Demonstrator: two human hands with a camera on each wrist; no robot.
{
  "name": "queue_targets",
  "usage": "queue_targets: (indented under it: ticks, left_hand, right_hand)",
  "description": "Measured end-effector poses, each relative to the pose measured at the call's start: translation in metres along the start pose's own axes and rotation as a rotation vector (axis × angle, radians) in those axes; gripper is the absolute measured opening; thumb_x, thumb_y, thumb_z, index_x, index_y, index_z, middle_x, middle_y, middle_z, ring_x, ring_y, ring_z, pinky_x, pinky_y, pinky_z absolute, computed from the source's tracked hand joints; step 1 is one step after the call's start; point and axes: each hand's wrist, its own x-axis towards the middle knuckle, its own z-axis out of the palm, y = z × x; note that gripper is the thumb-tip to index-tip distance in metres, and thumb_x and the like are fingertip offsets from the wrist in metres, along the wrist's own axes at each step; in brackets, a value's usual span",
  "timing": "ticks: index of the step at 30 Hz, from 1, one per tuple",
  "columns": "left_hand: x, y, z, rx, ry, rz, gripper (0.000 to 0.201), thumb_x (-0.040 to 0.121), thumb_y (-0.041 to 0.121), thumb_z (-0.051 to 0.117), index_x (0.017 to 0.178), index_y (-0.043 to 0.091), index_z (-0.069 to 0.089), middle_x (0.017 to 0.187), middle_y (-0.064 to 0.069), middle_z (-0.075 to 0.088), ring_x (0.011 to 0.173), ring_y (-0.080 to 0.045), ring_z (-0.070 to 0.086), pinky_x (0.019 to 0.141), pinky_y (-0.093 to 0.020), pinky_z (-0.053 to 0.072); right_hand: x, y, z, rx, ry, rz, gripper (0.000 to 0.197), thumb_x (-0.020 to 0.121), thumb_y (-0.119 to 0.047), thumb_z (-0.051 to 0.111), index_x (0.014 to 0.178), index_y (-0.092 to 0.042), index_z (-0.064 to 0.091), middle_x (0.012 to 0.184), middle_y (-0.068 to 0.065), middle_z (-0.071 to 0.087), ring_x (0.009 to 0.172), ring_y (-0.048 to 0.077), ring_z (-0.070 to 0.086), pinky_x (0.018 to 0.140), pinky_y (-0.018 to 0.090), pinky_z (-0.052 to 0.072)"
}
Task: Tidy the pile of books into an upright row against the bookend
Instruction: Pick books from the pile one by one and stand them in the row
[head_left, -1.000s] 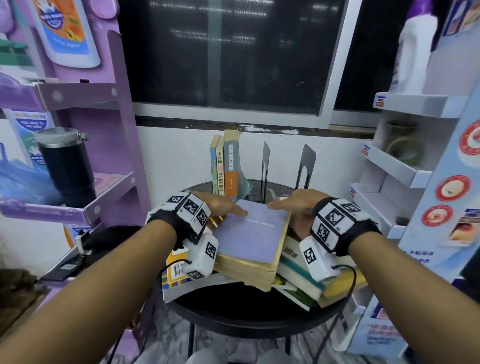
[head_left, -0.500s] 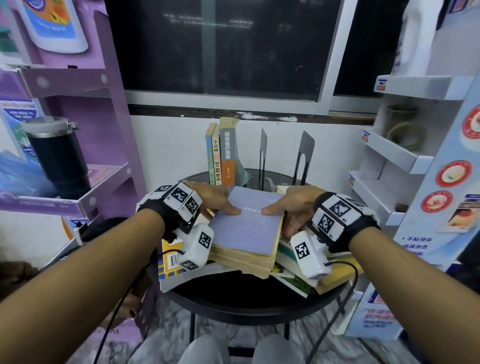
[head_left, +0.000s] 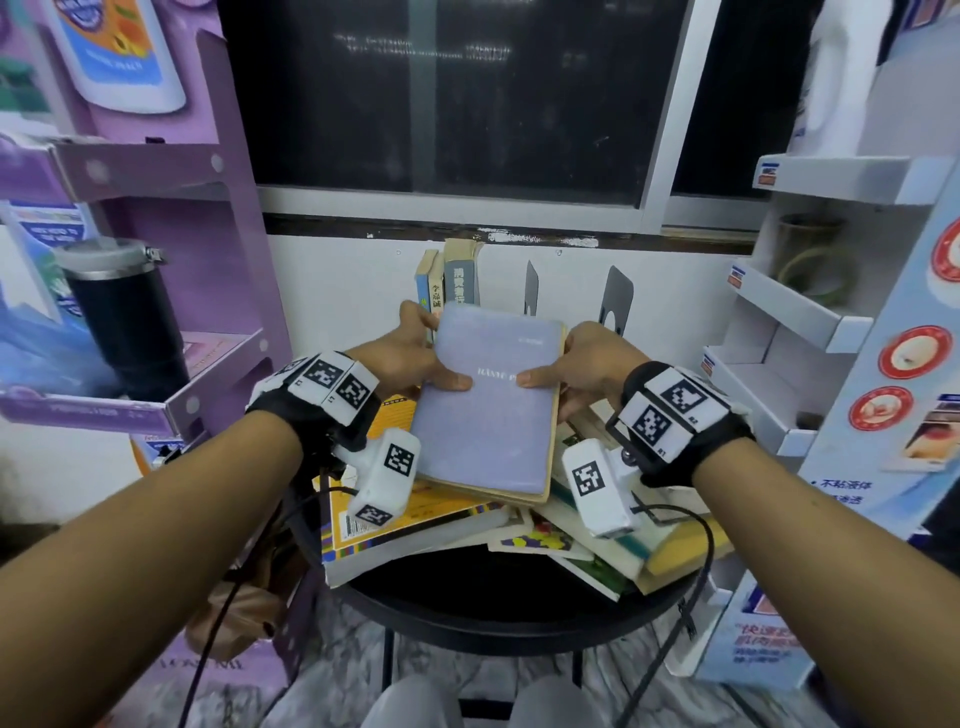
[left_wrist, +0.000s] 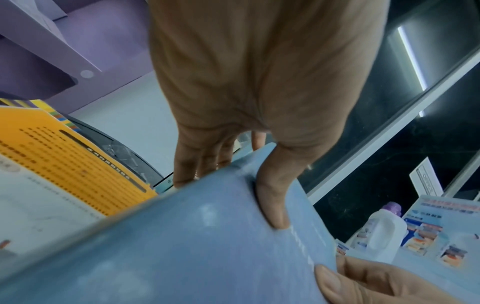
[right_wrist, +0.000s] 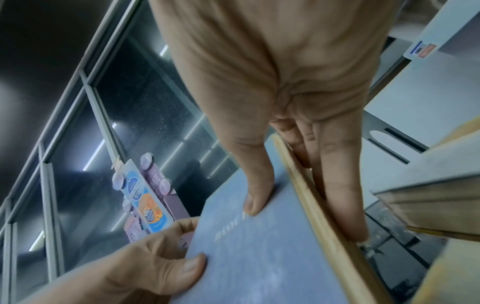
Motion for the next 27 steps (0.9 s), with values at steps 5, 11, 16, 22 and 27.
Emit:
queue_targets:
  ticks: [5, 11, 16, 22, 27]
  left_hand:
    - [0.0, 0.007, -0.016, -0.078, 0.088, 0.098, 0.093, 0.071, -0.008, 0.077, 0.14, 0.024, 0.025, 0.112, -0.005, 0.053, 0.099, -0.025, 0.059, 0.072, -0.04, 0.056]
    - [-0.003, -0.003, -0.026, -0.226, 0.205, 0.205, 0.082, 0.06, -0.016, 0.076, 0.131, 0.012, 0.048, 0.128, -0.006, 0.056, 0.115, -0.031, 0.057, 0.086, -0.054, 0.054]
    - [-0.011, -0.014, -0.027, -0.219, 0.145, 0.388, 0.077, 0.043, -0.019, 0.068, 0.113, 0.013, 0.065, 0.115, -0.016, 0.067, 0.104, -0.027, 0.065, 0.071, -0.053, 0.058]
    - [-0.008, -0.021, -0.021, -0.277, 0.196, 0.291, 0.081, 0.065, -0.006, 0.079, 0.131, 0.013, 0.037, 0.121, -0.011, 0.058, 0.105, -0.024, 0.061, 0.069, -0.036, 0.06]
    - [-0.007, -0.018, -0.019, -0.37, 0.267, 0.296, 0.061, 0.075, -0.001, 0.075, 0.124, 0.012, 0.041, 0.111, -0.005, 0.06, 0.089, -0.013, 0.063, 0.058, -0.021, 0.055]
  right_hand:
    - [0.002, -0.018, 0.004, -0.053, 0.167, -0.149, 0.054, 0.067, -0.027, 0.088, 0.103, -0.01, 0.053, 0.102, 0.01, 0.064, 0.073, 0.031, 0.071, 0.056, 0.044, 0.061]
    - [0.002, -0.027, 0.017, -0.083, 0.297, -0.296, 0.063, 0.066, -0.031, 0.089, 0.112, -0.015, 0.049, 0.106, 0.004, 0.06, 0.089, 0.022, 0.06, 0.055, 0.028, 0.048]
    - [0.005, -0.021, 0.037, -0.119, 0.276, -0.399, 0.068, 0.066, -0.025, 0.089, 0.12, -0.015, 0.05, 0.107, 0.005, 0.064, 0.089, 0.021, 0.061, 0.076, 0.038, 0.054]
    - [0.018, -0.015, 0.047, -0.076, 0.242, -0.4, 0.058, 0.079, -0.02, 0.077, 0.128, -0.014, 0.048, 0.122, 0.008, 0.061, 0.108, 0.027, 0.059, 0.089, 0.042, 0.052]
    - [0.025, -0.01, 0.053, -0.063, 0.299, -0.383, 0.041, 0.088, -0.024, 0.066, 0.121, -0.014, 0.044, 0.115, 0.011, 0.062, 0.1, 0.031, 0.061, 0.083, 0.041, 0.052]
